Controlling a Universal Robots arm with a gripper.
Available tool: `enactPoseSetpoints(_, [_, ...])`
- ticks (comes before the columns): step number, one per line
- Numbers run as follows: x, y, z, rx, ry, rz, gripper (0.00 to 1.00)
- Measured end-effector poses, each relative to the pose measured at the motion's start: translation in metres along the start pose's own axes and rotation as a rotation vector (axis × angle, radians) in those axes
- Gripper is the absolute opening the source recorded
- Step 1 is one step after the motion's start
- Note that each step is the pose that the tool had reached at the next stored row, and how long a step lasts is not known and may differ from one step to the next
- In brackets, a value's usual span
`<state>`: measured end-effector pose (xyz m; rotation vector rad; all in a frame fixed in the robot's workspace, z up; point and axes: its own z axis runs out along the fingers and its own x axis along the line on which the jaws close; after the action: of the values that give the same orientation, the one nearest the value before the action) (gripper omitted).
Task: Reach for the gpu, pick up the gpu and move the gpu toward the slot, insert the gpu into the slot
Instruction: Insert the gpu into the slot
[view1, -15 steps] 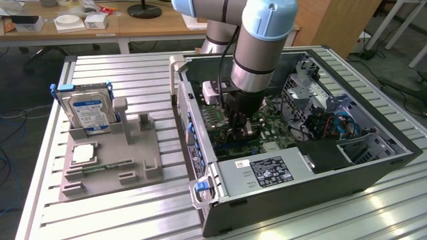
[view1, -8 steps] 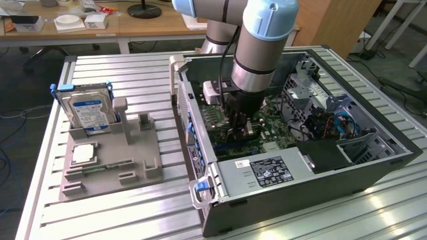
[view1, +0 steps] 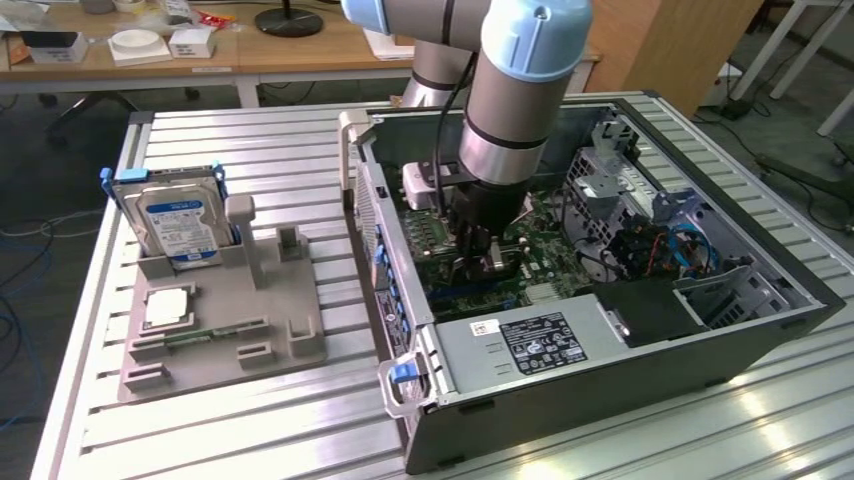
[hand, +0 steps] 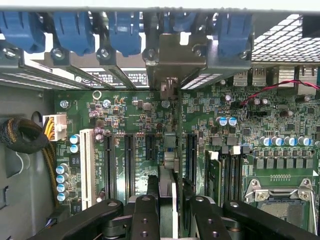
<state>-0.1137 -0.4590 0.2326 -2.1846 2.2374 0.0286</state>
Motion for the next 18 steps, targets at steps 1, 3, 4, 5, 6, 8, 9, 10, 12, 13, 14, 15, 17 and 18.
enactPoseSetpoints(1, [0.0000, 0.0000, 0.0001, 0.0000, 0.0000, 0.000, 0.28])
enactPoseSetpoints(3, [-0.0002, -0.0004, 0.0003, 0.0000, -0.0002, 0.000, 0.28])
enactPoseSetpoints(4, [-0.0003, -0.0008, 0.0003, -0.0001, -0.0002, 0.000, 0.28])
enactPoseSetpoints(5, [-0.0005, -0.0012, 0.0003, -0.0002, -0.0002, 0.000, 0.28])
enactPoseSetpoints(6, [-0.0006, -0.0013, 0.0003, -0.0001, -0.0001, 0.000, 0.28])
enactPoseSetpoints(8, [-0.0008, -0.0019, 0.0005, -0.0002, 0.0000, 0.000, 0.28])
enactPoseSetpoints(9, [-0.0009, -0.0020, 0.0006, -0.0001, 0.0001, 0.000, 0.28])
enactPoseSetpoints(10, [-0.0010, -0.0020, 0.0009, -0.0001, 0.0001, 0.000, 0.28])
enactPoseSetpoints(12, [-0.0010, -0.0022, 0.0024, 0.0001, 0.0000, 0.000, 0.28])
enactPoseSetpoints(13, [-0.0010, -0.0022, 0.0033, 0.0000, 0.0002, 0.000, 0.28])
enactPoseSetpoints(14, [-0.0010, -0.0022, 0.0041, -0.0002, 0.0005, 0.000, 0.28])
enactPoseSetpoints(15, [-0.0009, -0.0022, 0.0044, -0.0004, 0.0006, 0.000, 0.28])
enactPoseSetpoints(17, [-0.0010, -0.0022, 0.0045, -0.0003, 0.0004, 0.000, 0.28])
enactPoseSetpoints(18, [-0.0010, -0.0022, 0.0047, -0.0001, 0.0001, 0.000, 0.28])
